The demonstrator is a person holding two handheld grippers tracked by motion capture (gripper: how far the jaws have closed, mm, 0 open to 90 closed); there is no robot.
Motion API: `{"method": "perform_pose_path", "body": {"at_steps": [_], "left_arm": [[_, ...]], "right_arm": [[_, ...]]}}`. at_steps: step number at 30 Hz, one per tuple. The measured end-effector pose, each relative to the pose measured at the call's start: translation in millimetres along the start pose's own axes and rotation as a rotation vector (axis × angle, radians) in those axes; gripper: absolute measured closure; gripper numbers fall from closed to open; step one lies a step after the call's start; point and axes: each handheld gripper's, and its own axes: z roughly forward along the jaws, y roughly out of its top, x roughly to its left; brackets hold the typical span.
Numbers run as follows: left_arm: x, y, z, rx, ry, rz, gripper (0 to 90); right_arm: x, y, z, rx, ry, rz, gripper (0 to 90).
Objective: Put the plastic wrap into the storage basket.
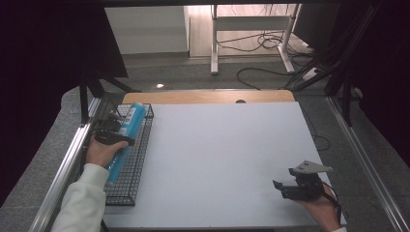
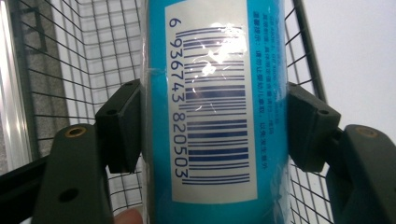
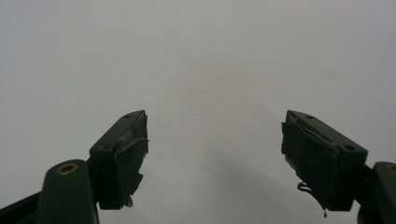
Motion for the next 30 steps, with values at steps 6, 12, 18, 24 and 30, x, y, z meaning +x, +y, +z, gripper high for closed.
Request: {"method": "perform_pose_path", "body": {"at_steps": [6, 12, 18, 24, 30], "left_arm": [[-3.2, -2.8, 18.8, 0.047, 0.031, -0.003, 31.6], [-13.1, -1.3, -7.5, -0.075, 0.072, 0.008, 19.2], [-29.1, -20.9, -24.2, -0.184, -0.045, 0.094, 16.1], [-52.6, -53.0, -32.8, -0.278, -0.184, 0.167, 17.4], [-83.2, -76.5, -29.0, -0.320, -0.248, 0.253, 17.3]], "right_arm": [[-0.2, -0.4, 0.1, 0.002, -0.002, -0.003, 23.5], [-0.3, -1.0, 0.2, 0.002, -0.003, -0.005, 23.5], [0.4, -1.7, 0.4, 0.002, 0.000, -0.006, 23.5], [1.9, -2.5, -0.3, -0.003, 0.002, -0.010, 23.5], [4.0, -4.7, -6.2, -0.016, -0.003, -0.001, 23.5]]}}
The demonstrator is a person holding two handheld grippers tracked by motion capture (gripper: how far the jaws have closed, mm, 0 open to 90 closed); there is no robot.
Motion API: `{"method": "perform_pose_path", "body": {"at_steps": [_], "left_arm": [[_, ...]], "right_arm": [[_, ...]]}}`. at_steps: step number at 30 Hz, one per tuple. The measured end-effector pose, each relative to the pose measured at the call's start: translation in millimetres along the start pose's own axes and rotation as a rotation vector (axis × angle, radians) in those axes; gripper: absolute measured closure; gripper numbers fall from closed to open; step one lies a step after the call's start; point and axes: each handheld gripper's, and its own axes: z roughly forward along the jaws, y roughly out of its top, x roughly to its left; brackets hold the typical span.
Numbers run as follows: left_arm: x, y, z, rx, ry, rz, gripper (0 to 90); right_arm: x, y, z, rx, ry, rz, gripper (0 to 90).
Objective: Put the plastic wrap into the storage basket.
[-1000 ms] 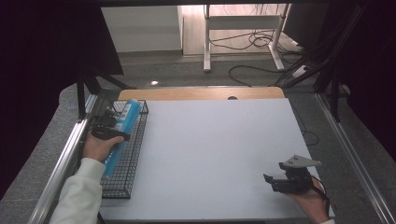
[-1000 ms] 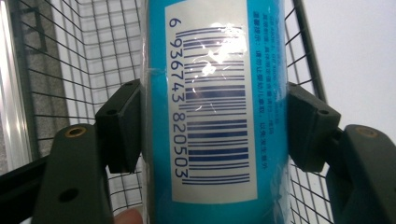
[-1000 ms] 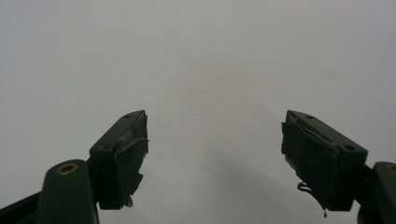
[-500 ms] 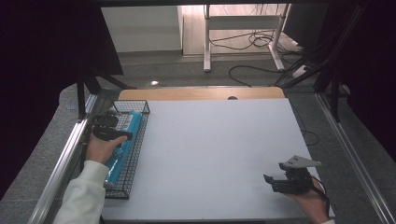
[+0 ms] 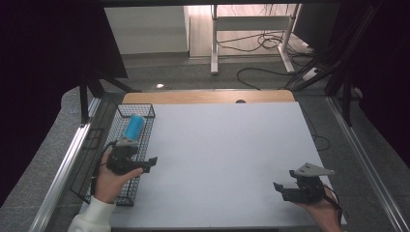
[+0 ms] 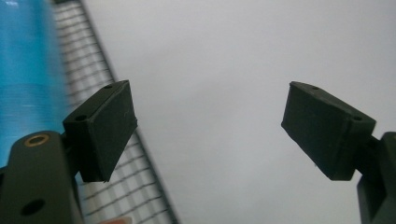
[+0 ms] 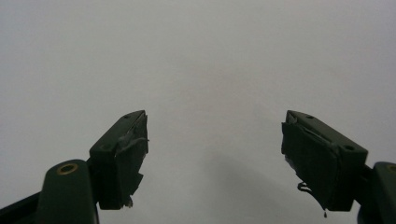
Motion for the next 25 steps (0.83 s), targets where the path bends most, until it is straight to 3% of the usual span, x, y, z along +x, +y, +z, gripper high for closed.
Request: {"method": "perform_pose_path", "body": {"at_steps": [3, 6, 8, 11, 25], "left_arm": [[-14.4, -5.7, 4.9, -0.011, -0.038, 0.020, 17.4], [-25.0, -10.3, 11.7, -0.005, -0.047, 0.053, 17.4], [-41.2, -20.5, 23.9, 0.001, -0.078, 0.093, 17.4], [-51.2, -26.2, 31.3, 0.017, -0.080, 0.119, 17.0], [-51.5, -26.8, 34.6, 0.006, -0.064, 0.123, 17.1]], "right_arm": [[0.5, 0.0, -4.3, -0.013, -0.002, 0.000, 23.5], [0.4, -0.2, -6.8, -0.036, 0.019, -0.006, 23.5], [0.5, -0.6, -6.7, -0.045, 0.034, -0.016, 23.5], [1.3, -1.4, -5.5, -0.046, 0.049, -0.027, 23.4], [6.8, -4.4, -5.0, -0.053, 0.076, -0.061, 23.2]]}}
